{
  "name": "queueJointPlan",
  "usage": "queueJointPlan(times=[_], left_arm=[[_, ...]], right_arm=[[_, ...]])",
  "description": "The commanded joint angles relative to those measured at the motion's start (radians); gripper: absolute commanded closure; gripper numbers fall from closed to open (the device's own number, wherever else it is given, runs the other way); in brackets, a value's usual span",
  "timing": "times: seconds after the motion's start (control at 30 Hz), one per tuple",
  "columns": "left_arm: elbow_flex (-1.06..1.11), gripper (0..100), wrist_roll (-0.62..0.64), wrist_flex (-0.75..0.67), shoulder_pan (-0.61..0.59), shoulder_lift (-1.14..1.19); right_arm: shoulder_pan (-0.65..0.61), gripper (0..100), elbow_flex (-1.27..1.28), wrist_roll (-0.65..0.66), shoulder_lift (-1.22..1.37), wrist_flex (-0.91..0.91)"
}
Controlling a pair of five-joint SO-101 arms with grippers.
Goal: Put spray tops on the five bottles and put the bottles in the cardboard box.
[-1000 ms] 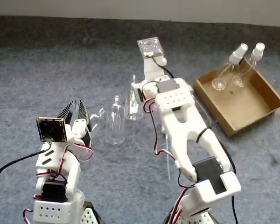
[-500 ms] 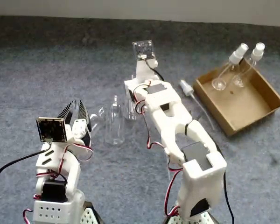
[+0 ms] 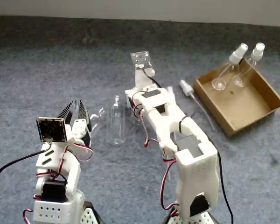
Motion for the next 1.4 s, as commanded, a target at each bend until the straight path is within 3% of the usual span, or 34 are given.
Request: queueJointPlan(times=[0.0, 0.13, 0.2, 0.43, 0.6, 1.0, 1.37], left_arm=[[-0.033, 100, -0.003, 0.000, -0.005, -0.012], [-0.033, 100, -0.003, 0.000, -0.005, -0.012], [-0.033, 100, -0.003, 0.000, -0.005, -0.012], [-0.030, 100, -0.005, 0.000, 0.018, -0.012], [-0.019, 100, -0.006, 0.000, 0.022, -0.012], [-0.018, 100, -0.006, 0.000, 0.022, -0.012], [-0.013, 100, -0.006, 0.000, 0.022, -0.012]], right_arm=[[0.004, 78.2, -0.028, -0.005, -0.007, -0.012], [0.027, 92.6, -0.035, -0.005, -0.008, -0.012], [0.053, 95.1, -0.047, -0.005, -0.008, -0.008], [0.111, 95.0, -0.050, -0.005, -0.111, 0.005], [0.113, 95.0, -0.056, -0.002, -0.288, 0.226], [0.213, 95.0, -0.041, 0.229, -0.668, 0.611], [0.254, 95.0, 0.154, 0.233, -0.949, 0.651]])
